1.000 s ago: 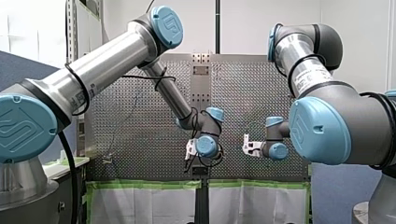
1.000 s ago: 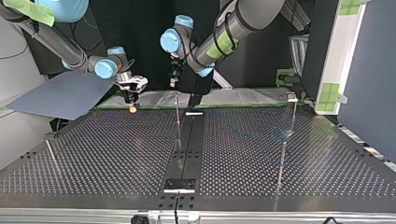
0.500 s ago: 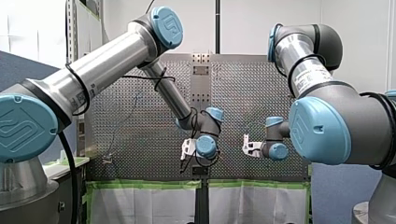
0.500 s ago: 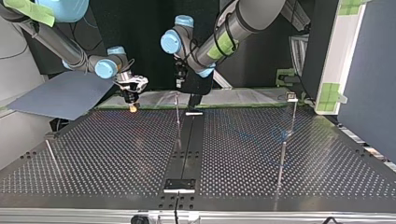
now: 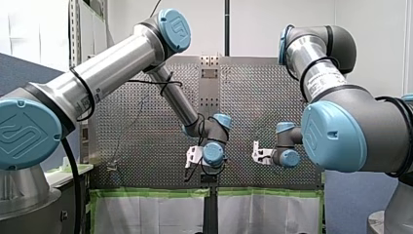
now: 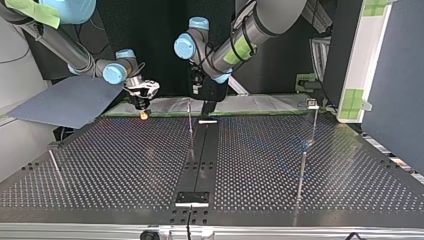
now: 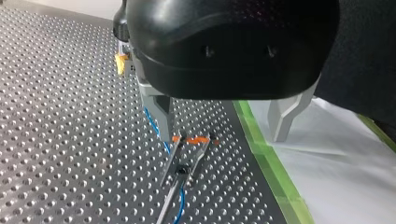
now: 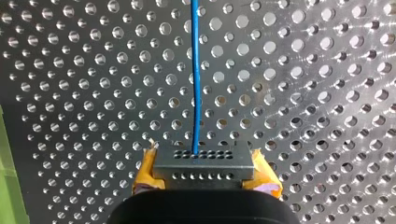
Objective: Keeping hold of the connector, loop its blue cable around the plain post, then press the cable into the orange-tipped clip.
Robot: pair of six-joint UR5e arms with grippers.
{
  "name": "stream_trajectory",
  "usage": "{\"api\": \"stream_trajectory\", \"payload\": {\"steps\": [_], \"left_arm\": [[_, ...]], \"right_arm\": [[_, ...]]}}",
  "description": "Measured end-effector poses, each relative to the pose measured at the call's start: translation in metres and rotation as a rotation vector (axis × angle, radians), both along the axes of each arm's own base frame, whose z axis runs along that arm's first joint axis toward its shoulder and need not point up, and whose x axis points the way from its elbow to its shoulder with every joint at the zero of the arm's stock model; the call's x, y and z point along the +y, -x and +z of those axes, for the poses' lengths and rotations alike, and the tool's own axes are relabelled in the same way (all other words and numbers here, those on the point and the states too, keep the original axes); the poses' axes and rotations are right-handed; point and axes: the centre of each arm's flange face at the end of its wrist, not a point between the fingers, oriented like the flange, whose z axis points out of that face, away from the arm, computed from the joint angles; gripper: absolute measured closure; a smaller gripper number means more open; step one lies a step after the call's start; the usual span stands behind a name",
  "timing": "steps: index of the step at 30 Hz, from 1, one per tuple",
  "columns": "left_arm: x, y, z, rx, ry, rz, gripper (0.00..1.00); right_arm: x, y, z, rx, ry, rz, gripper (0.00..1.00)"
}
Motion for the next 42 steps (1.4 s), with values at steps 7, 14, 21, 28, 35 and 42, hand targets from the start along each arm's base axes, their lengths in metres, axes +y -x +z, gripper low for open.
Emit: {"api": "stream_trajectory", "payload": {"steps": [7, 14, 21, 28, 35, 42], "left_arm": [[0.004, 0.000, 0.000, 0.003, -0.012, 0.022, 0.01], [0.006, 0.000, 0.000, 0.006, -0.020, 0.033, 0.01], [0.009, -0.002, 0.000, 0.007, -0.020, 0.040, 0.01], [0.010, -0.003, 0.000, 0.009, -0.021, 0.042, 0.01], [0.016, -0.006, 0.000, 0.014, -0.040, 0.066, 0.01], [0.020, -0.009, 0.000, 0.017, -0.049, 0.077, 0.01]], "right_arm": [[0.006, -0.002, -0.015, 0.010, -0.026, 0.002, 1.00], [0.024, 0.000, -0.057, 0.077, -0.093, -0.002, 1.00], [0.044, -0.005, -0.077, 0.151, -0.125, 0.036, 1.00], [0.054, -0.015, -0.078, 0.218, -0.110, 0.091, 1.00], [0.067, -0.018, -0.067, 0.260, -0.095, 0.159, 1.00], [0.071, -0.010, -0.042, 0.239, -0.055, 0.108, 1.00]]}}
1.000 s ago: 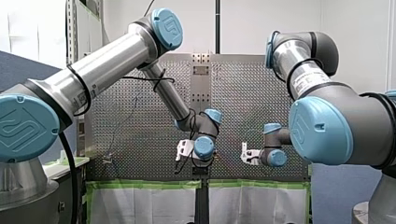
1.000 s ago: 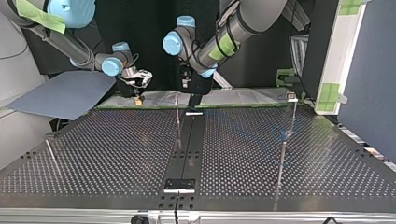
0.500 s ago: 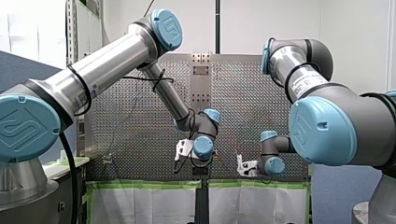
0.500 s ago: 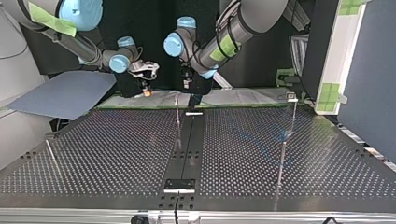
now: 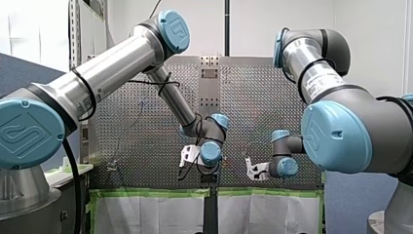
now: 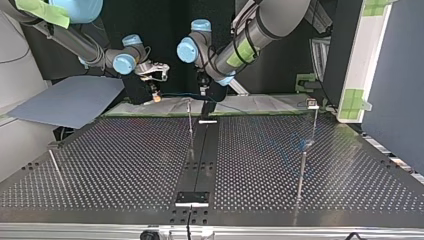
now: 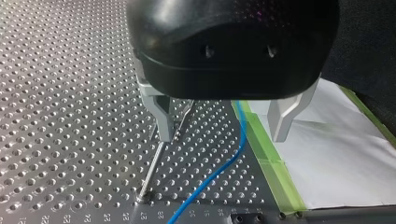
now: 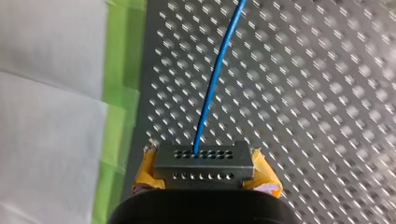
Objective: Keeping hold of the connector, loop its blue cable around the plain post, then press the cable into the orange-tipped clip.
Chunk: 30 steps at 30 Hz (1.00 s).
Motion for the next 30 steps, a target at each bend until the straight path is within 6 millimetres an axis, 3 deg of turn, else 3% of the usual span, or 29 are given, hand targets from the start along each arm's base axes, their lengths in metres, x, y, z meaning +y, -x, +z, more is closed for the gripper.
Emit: {"api": "stream_trajectory", "payload": {"steps": [9, 30], "left_arm": [[0.002, 0.000, 0.000, 0.009, -0.008, 0.003, 0.01], [0.001, 0.002, -0.003, 0.042, 0.016, -0.028, 0.01]], "right_arm": [[0.013, 0.004, 0.031, -0.036, 0.057, -0.082, 1.00], [0.050, 0.003, 0.019, -0.010, 0.036, -0.068, 1.00]]}}
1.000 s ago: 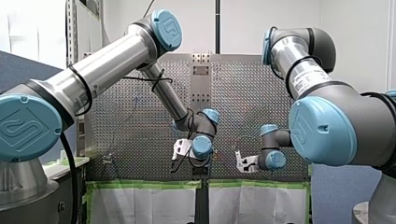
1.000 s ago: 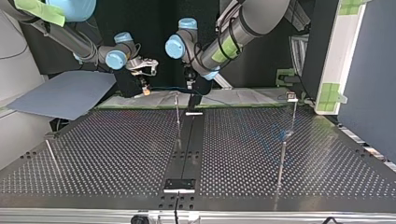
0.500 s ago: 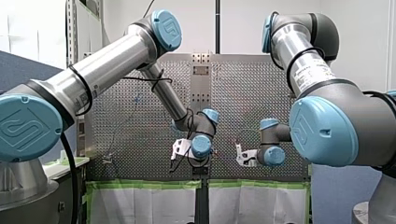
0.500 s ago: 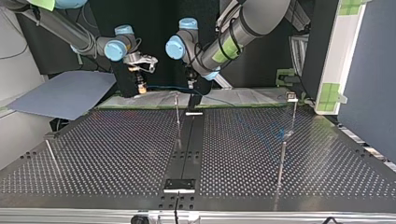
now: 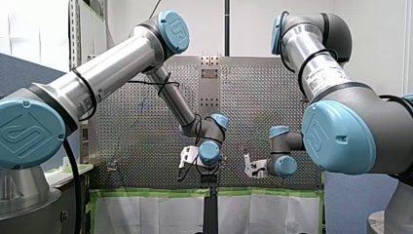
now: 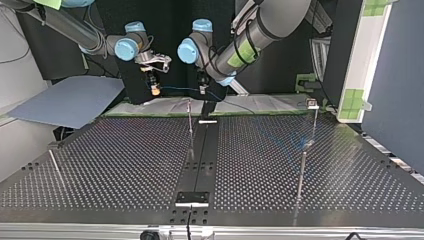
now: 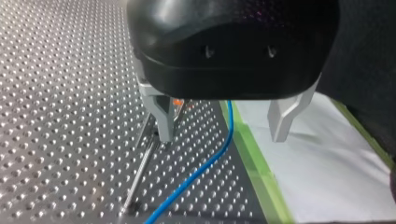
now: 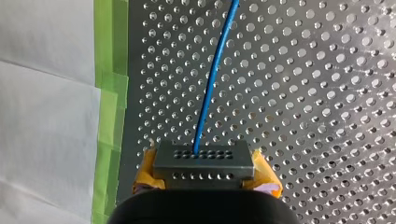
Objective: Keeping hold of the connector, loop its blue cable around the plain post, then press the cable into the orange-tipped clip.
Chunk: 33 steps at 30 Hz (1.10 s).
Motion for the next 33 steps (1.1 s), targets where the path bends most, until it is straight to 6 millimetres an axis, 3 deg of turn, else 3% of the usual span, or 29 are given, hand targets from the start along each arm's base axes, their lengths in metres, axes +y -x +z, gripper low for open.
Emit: {"api": "stream_trajectory", "payload": {"steps": [4, 12, 33], "left_arm": [[-0.001, 0.001, -0.004, 0.005, 0.029, -0.019, 0.01], [0.006, -0.006, -0.032, 0.009, 0.079, -0.023, 0.01], [0.014, -0.033, -0.031, -0.073, 0.149, 0.016, 0.01]], "right_arm": [[0.001, -0.002, 0.000, -0.002, 0.002, 0.006, 1.00], [0.001, -0.004, 0.001, -0.012, 0.009, 0.019, 1.00], [0.001, -0.008, 0.002, -0.042, 0.011, 0.043, 1.00]]}}
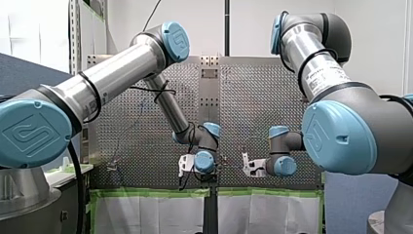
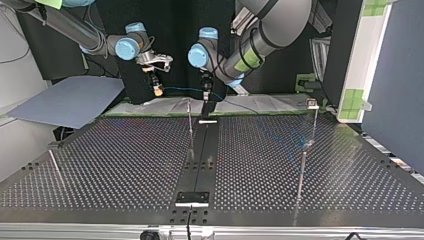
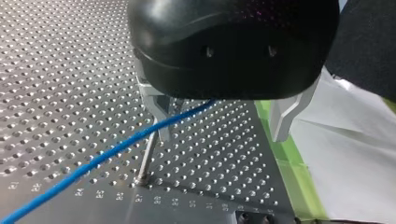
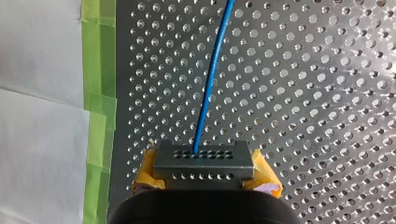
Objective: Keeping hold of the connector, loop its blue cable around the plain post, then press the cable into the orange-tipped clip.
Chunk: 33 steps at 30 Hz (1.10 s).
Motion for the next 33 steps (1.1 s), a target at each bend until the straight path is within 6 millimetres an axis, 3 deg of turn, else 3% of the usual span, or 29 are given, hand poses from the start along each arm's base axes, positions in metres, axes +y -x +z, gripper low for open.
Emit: {"api": "stream_trajectory", "payload": {"steps": [3, 5, 6, 8, 9, 10, 11, 12, 14, 33], "left_arm": [[-0.0002, -0.0014, 0.0006, -0.007, 0.000, -0.001, 0.01], [-0.0011, -0.0019, 0.0010, -0.013, -0.004, -0.006, 0.19], [-0.0015, -0.0021, 0.0011, -0.016, -0.007, -0.009, 0.19], [-0.0022, -0.0027, 0.0014, -0.024, -0.019, -0.014, 0.47], [-0.0023, -0.0030, 0.0016, -0.028, -0.024, -0.014, 0.47], [-0.0021, -0.0033, 0.0019, -0.032, -0.030, -0.013, 0.64], [-0.0018, -0.0036, 0.0020, -0.035, -0.038, -0.010, 0.75], [-0.0016, -0.0038, 0.0022, -0.037, -0.044, -0.008, 0.75], [-0.0010, -0.0039, 0.0023, -0.040, -0.052, -0.004, 1.00], [-0.0009, 0.0004, 0.0023, -0.040, -0.079, 0.013, 1.00]], "right_arm": [[-0.0002, -0.0001, 0.0001, -0.002, 0.000, 0.000, 1.00], [0.0000, -0.0004, 0.0001, -0.003, 0.000, 0.001, 1.00], [0.0001, -0.0005, 0.0001, -0.003, 0.000, 0.002, 1.00], [0.0000, -0.0007, 0.0002, -0.004, 0.001, 0.003, 1.00], [0.0001, -0.0007, 0.0002, -0.005, 0.001, 0.003, 1.00], [0.0000, -0.0008, 0.0002, -0.006, 0.000, 0.003, 1.00], [0.0000, -0.0008, 0.0003, -0.007, 0.000, 0.003, 1.00], [0.0000, -0.0009, 0.0003, -0.008, 0.000, 0.002, 1.00], [-0.0002, -0.0011, 0.0005, -0.011, 0.001, 0.002, 1.00], [-0.0078, 0.0029, 0.0028, -0.075, -0.013, -0.025, 1.00]]}}
